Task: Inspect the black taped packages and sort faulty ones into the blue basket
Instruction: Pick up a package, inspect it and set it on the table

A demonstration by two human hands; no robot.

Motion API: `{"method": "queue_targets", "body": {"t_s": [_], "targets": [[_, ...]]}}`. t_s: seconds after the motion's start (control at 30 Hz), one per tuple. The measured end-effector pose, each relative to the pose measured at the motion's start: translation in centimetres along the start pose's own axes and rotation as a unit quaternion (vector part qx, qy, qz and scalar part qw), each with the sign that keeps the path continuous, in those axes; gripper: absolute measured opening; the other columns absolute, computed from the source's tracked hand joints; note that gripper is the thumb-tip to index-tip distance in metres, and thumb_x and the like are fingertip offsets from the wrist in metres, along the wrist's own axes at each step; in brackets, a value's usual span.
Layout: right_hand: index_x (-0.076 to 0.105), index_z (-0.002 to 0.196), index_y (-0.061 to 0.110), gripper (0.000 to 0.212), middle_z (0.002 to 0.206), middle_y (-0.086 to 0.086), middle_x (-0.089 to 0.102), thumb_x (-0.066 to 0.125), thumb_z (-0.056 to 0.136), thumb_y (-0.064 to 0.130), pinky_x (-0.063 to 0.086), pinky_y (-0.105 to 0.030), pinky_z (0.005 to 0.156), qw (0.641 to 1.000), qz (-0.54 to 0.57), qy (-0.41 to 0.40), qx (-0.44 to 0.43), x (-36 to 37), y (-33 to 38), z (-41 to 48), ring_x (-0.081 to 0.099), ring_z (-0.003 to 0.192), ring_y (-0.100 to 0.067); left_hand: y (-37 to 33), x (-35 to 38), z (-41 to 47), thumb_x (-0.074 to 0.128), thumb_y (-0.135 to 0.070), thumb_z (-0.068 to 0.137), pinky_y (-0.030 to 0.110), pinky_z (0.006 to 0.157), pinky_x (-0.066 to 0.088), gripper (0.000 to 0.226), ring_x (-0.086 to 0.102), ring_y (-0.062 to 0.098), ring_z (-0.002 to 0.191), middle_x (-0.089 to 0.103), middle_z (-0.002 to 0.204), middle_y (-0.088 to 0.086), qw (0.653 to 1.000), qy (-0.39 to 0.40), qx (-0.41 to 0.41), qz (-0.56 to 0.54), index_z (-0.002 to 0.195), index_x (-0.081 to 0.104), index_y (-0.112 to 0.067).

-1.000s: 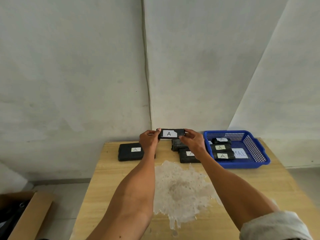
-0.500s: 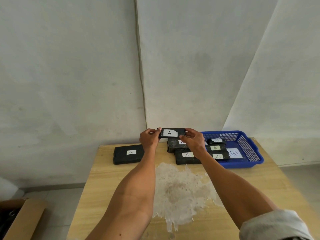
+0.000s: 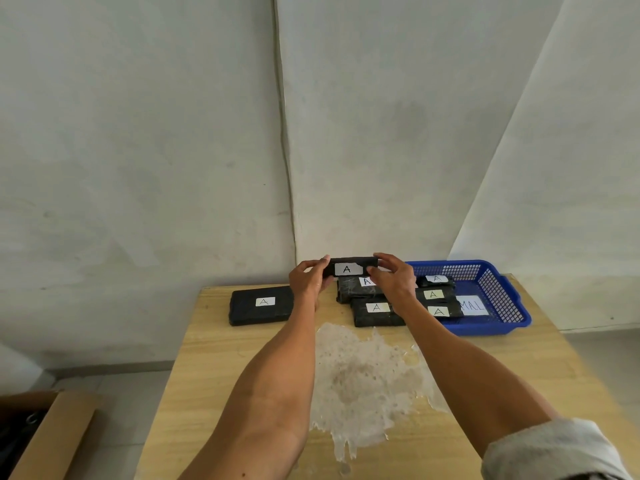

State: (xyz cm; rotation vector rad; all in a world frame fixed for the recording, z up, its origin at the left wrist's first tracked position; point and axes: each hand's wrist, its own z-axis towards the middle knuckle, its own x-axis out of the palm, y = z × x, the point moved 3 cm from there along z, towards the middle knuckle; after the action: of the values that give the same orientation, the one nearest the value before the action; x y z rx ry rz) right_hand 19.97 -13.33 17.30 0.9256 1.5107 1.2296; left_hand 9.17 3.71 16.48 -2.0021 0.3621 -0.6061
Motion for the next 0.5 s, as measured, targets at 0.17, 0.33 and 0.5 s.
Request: {"method": "queue_targets", "body": {"t_s": [0.17, 0.33, 0.5], "targets": [[0.069, 0.090, 0.018, 0.013, 0.095, -0.008, 0.075, 0.080, 0.085, 0.024, 0.063, -0.039, 0.078, 0.994, 0.084, -0.027, 0.058, 0.8, 0.8, 0.7, 0.074, 0.088, -0.023, -0.4, -0.1, 0.1, 0.077, 0.003, 0.081, 0.037, 0.086, 0.061, 0.011, 0.071, 0.025, 0.095, 0.071, 0.101, 0.016, 0.999, 0.031, 0.018, -0.030, 0.087, 0.071, -0.004], [0.069, 0.092, 0.013, 0.013, 0.094, -0.010, 0.075, 0.079, 0.085, 0.013, 0.063, -0.037, 0.078, 0.994, 0.085, -0.038, 0.062, 0.7, 1.2, 1.2, 0.074, 0.086, -0.022, -0.5, 0.1, 0.1, 0.075, 0.008, 0.080, 0.033, 0.085, 0.061, 0.017, 0.071, 0.028, 0.098, 0.072, 0.096, 0.013, 0.997, 0.054, 0.037, -0.026, 0.092, 0.073, -0.004], [0.069, 0.096, 0.013, 0.019, 0.097, -0.010, 0.075, 0.081, 0.082, 0.010, 0.063, -0.037, 0.080, 0.993, 0.108, -0.004, 0.041, 0.6, 1.2, 1.3, 0.074, 0.091, -0.024, -0.5, 0.0, 0.5, 0.076, 0.008, 0.079, 0.031, 0.081, 0.061, 0.018, 0.072, 0.030, 0.098, 0.073, 0.096, 0.014, 0.997, 0.050, 0.046, -0.041, 0.091, 0.073, -0.005]]}}
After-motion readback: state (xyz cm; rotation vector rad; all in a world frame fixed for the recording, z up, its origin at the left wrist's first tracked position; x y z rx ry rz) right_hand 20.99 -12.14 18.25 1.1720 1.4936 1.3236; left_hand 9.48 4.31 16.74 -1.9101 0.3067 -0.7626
